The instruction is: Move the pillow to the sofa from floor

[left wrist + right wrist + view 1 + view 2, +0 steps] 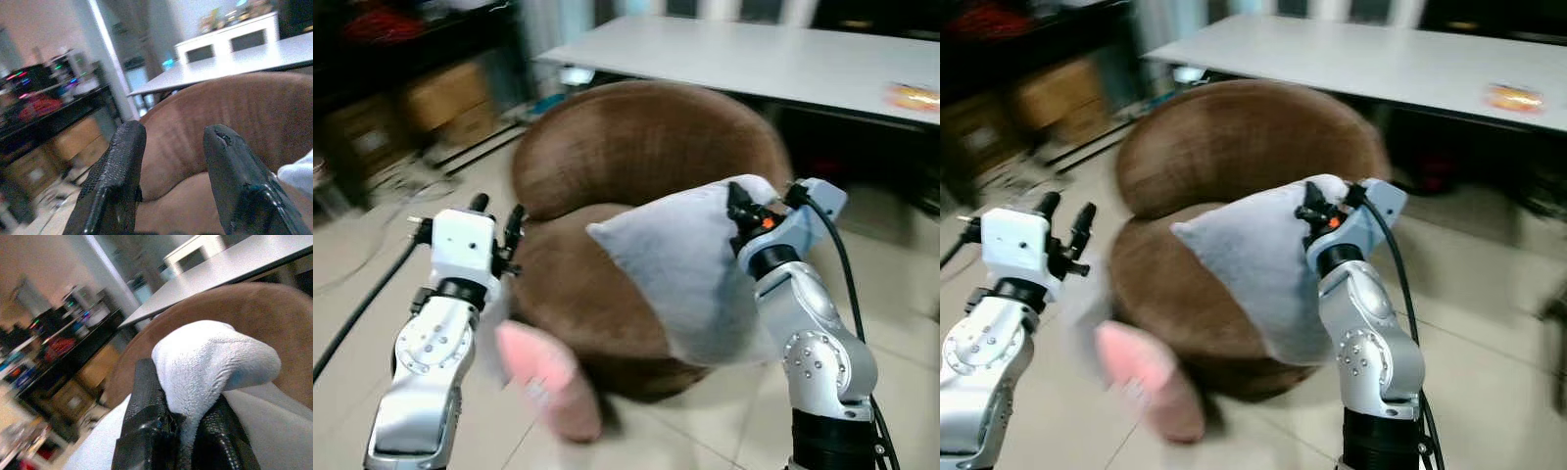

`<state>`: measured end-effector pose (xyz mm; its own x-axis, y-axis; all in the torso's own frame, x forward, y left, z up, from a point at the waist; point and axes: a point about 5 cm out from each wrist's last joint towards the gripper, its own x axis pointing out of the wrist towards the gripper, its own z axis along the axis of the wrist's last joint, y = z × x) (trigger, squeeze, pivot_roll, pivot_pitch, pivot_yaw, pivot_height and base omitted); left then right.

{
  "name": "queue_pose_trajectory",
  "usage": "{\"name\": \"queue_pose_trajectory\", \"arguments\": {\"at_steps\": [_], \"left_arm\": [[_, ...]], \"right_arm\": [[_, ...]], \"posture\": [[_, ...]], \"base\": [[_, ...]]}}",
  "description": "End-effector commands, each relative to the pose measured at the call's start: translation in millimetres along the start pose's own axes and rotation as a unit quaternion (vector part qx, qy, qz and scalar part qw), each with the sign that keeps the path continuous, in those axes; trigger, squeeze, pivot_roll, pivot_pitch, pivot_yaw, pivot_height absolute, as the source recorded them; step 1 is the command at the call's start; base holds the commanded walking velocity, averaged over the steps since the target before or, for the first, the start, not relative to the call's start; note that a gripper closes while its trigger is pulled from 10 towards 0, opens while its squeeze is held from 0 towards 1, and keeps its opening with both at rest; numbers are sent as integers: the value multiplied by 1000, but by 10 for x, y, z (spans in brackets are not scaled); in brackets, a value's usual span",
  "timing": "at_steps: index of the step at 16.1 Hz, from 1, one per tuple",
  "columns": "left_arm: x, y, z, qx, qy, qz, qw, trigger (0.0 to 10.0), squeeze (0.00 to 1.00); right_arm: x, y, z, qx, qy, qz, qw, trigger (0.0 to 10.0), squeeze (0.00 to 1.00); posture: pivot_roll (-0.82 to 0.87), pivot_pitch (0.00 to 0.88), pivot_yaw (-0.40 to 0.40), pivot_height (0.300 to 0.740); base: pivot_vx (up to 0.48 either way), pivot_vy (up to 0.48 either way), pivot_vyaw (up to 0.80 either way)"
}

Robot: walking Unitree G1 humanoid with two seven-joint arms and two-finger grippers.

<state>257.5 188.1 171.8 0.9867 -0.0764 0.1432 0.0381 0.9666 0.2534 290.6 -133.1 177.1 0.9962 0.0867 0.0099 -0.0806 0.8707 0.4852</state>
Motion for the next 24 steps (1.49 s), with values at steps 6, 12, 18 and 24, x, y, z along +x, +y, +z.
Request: {"name": "queue_pose_trajectory", "arguments": {"at_steps": [6, 12, 18, 24], "left_arm": [[49, -8, 31, -3, -6, -3, 1000, 10000, 0], [78, -19, 48, -2, -10, -4, 1000, 10000, 0], [68, -30, 78, 7, -15, -11, 1000, 10000, 0], [67, -45, 37, 18, 2, -20, 1000, 10000, 0]], "right_arm": [[45, 64, 166, -3, -33, 20, 999, 10000, 0], [78, 103, 220, -6, -42, 35, 998, 10000, 0], [111, 416, 477, -14, -62, 164, 984, 10000, 0], [348, 467, 601, -53, -68, 202, 975, 10000, 0]], "posture": [[-102, 0, 49, 740], [-100, 0, 46, 740], [-88, 0, 39, 740], [-79, 0, 35, 740]], "base": [[386, 0, 0], [387, 0, 0], [386, 0, 400], [176, 0, 0]]}}
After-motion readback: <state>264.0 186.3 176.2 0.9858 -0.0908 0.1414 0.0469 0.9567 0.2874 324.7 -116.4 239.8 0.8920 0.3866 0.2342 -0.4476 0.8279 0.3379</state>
